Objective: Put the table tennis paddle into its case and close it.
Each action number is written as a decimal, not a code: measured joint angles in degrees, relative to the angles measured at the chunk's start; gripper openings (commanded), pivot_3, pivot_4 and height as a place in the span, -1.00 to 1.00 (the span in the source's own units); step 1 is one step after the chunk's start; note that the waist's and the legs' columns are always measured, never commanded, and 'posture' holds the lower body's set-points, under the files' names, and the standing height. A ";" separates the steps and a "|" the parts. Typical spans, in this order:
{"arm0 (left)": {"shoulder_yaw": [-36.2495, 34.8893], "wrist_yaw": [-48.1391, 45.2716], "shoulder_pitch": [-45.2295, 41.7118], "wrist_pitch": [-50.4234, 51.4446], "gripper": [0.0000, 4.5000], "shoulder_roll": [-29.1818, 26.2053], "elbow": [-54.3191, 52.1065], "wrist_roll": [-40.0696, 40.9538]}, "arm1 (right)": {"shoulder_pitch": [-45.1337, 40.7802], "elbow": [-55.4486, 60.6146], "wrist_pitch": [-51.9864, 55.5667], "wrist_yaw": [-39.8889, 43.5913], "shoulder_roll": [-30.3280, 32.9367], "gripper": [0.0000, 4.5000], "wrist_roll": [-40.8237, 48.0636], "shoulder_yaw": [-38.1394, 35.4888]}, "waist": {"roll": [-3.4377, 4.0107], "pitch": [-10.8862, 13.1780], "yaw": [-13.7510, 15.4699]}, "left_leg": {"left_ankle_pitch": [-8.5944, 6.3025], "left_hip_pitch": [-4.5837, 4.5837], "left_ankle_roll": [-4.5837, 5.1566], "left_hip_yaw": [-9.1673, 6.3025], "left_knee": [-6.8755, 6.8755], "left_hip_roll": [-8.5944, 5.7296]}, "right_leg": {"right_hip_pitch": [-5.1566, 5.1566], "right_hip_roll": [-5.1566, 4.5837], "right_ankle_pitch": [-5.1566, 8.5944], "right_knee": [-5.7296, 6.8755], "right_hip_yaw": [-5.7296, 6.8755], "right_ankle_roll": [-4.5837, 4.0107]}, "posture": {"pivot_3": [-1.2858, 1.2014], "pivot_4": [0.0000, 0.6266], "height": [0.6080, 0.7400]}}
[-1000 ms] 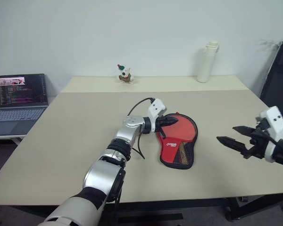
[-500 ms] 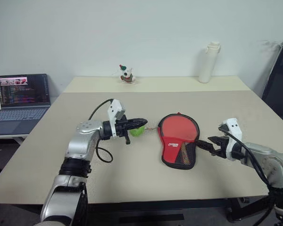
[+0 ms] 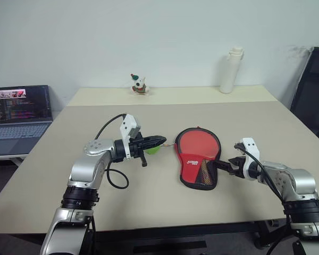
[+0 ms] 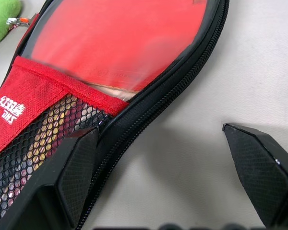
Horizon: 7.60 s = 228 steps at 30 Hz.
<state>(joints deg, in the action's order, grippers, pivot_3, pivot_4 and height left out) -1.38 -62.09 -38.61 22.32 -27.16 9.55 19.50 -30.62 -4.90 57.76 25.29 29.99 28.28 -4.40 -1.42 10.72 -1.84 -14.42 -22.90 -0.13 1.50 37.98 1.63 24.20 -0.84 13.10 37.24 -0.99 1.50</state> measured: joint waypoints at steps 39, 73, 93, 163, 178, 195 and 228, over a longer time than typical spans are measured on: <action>2.25 0.77 -0.33 -0.39 -0.98 0.23 -0.06 0.58 | -0.92 6.15 3.68 4.72 5.72 1.00 -2.78 -1.79 | -0.01 -0.02 0.20 | 0.00 -0.04 0.00 0.03 -0.01 0.03 | 0.05 0.25 -0.13 -0.13 -0.03 -0.23 | 0.03 -0.52 1.00; 3.36 0.66 -0.99 -1.75 -1.00 0.22 1.13 0.57 | 1.28 8.06 3.89 -5.25 -10.69 0.28 -5.64 1.74 | -0.01 -0.04 -0.07 | 0.00 0.06 0.00 0.00 -0.01 0.05 | 0.04 0.38 -0.14 -0.03 -0.07 -0.24 | 0.03 -0.52 1.00; 0.94 -6.11 12.85 5.03 -1.00 -12.03 -10.09 6.59 | -2.67 3.13 8.29 -1.18 -14.07 -0.98 -3.43 0.28 | 0.00 -0.05 -0.70 | 0.00 0.09 0.00 -0.02 -0.05 0.16 | 0.07 0.40 -0.12 -0.02 -0.09 -0.28 | 0.03 -0.52 1.00; 0.80 12.43 5.88 -0.45 0.54 -8.32 6.56 -2.16 | 10.61 39.50 21.94 -3.13 -8.21 1.00 13.40 -4.28 | -0.05 -0.08 0.21 | -0.01 -0.03 -0.01 -0.12 -0.04 0.06 | 0.04 0.09 -0.10 -0.12 0.04 -0.21 | 0.03 -0.52 1.00; 3.90 14.04 -11.14 -3.81 0.99 -0.75 39.70 -11.25 | 7.14 36.07 17.61 -3.85 -8.32 1.00 13.14 0.20 | -0.08 -0.09 0.23 | -0.01 -0.08 0.00 -0.03 -0.02 -0.02 | 0.05 0.10 -0.10 -0.09 0.13 -0.22 | 0.03 -0.52 1.00; 4.38 8.56 -12.51 -6.46 -0.76 0.31 43.29 -13.53 | 0.14 30.47 7.72 -4.07 -11.25 1.00 8.94 6.76 | -0.14 -0.14 0.22 | 0.00 -0.03 0.00 -0.02 0.00 0.01 | -0.01 0.06 -0.11 -0.06 0.13 -0.21 | 0.03 -0.52 1.00; 3.42 22.46 -25.43 -15.21 -1.00 5.48 59.75 -19.57 | 4.51 14.29 -9.86 -4.84 -18.83 1.00 -14.57 26.46 | -0.90 -0.66 0.24 | 0.01 0.00 -0.02 -0.03 0.05 0.02 | -0.03 0.01 -0.11 0.00 0.18 -0.22 | 0.03 -0.52 1.00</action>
<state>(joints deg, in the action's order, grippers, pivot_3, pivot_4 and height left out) 2.04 -39.63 -64.04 7.11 -21.68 69.30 -0.08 -26.11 9.40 47.90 20.46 11.16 13.72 22.06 -2.32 10.06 -1.60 -14.41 -22.90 -0.15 1.47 38.03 1.65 24.17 -0.83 12.99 37.24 -0.82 1.28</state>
